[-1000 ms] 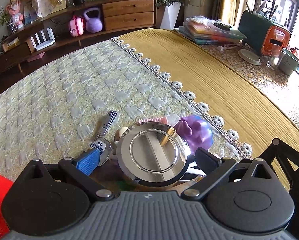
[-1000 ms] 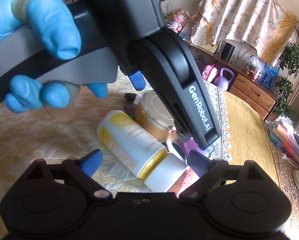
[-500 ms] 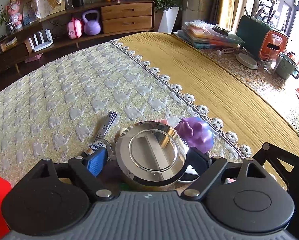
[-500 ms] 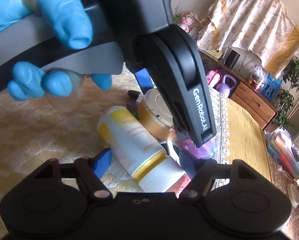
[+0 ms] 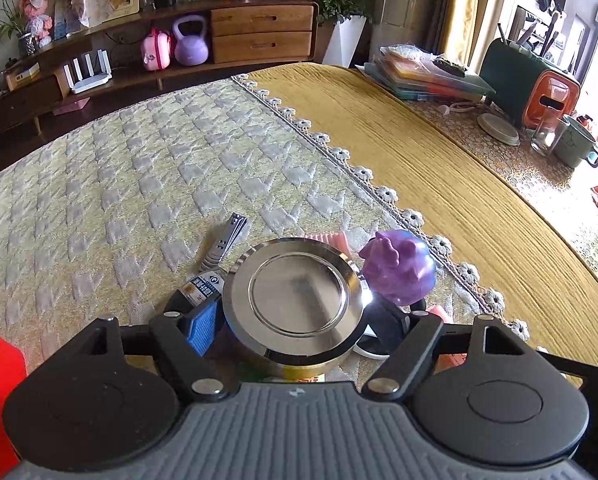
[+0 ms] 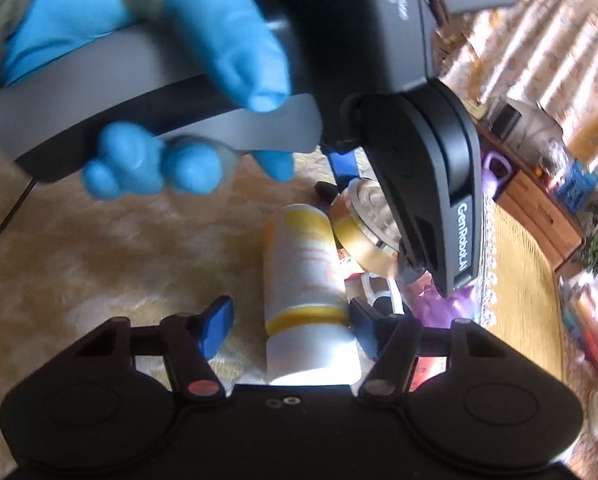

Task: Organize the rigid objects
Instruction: 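Grasp the silver round tin with the left gripper while the right gripper grasps the yellow-white bottle, then lower the silver tin into the red box with the left gripper while the right gripper lowers the bottle in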

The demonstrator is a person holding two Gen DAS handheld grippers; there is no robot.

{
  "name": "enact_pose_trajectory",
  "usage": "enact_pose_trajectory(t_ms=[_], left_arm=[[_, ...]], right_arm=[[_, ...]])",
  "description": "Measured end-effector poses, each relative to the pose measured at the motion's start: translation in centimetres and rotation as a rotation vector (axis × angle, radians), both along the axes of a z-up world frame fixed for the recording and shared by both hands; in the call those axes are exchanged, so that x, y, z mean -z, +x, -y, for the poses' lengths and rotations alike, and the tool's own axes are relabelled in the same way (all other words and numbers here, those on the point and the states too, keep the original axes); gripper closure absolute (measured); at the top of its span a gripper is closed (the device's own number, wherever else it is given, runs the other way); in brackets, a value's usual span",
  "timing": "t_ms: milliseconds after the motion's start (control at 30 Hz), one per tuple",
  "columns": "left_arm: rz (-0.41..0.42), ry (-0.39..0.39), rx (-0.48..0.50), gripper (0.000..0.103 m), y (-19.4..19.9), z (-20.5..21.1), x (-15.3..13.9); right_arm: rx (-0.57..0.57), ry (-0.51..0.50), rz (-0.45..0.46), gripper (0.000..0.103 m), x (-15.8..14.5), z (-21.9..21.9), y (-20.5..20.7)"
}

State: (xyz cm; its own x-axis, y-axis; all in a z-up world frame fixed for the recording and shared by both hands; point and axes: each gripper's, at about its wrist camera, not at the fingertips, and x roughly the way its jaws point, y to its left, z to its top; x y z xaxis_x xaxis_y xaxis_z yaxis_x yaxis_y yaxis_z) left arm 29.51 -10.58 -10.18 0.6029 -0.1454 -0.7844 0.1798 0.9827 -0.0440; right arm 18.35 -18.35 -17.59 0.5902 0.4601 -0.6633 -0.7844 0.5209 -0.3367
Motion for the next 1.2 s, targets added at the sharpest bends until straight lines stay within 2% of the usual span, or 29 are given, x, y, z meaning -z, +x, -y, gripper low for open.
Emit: enact_pose_trajectory(t_ms=[167,333,700,1000,1200], left_arm=[[0.010,0.003,0.009,0.025,-0.2,0.1,0.1],[0.013,0.000,0.007,0.025,-0.3,-0.2,0.0],[0.006,-0.052,-0.041,0.026,-2.2,-3.1,-1.1],[0.046,-0.081,-0.084,0.026,-6.0,-6.9,-4.2],[0.086,-0.092,-0.108,0.026,-9.4,-9.6,-6.5]], right_arm=[[0.070,0.040,-0.030,0.055,0.0,0.2,1.1],[0.090,0.046,-0.037,0.057,0.0,0.1,1.1],[0.207,0.135,-0.129,0.057,-0.9,-0.1,-1.7],[0.303,0.233,-0.190,0.057,-2.5,0.8,-3.5],[0.335,0.316,-0.229,0.057,-4.9,0.5,-4.4]])
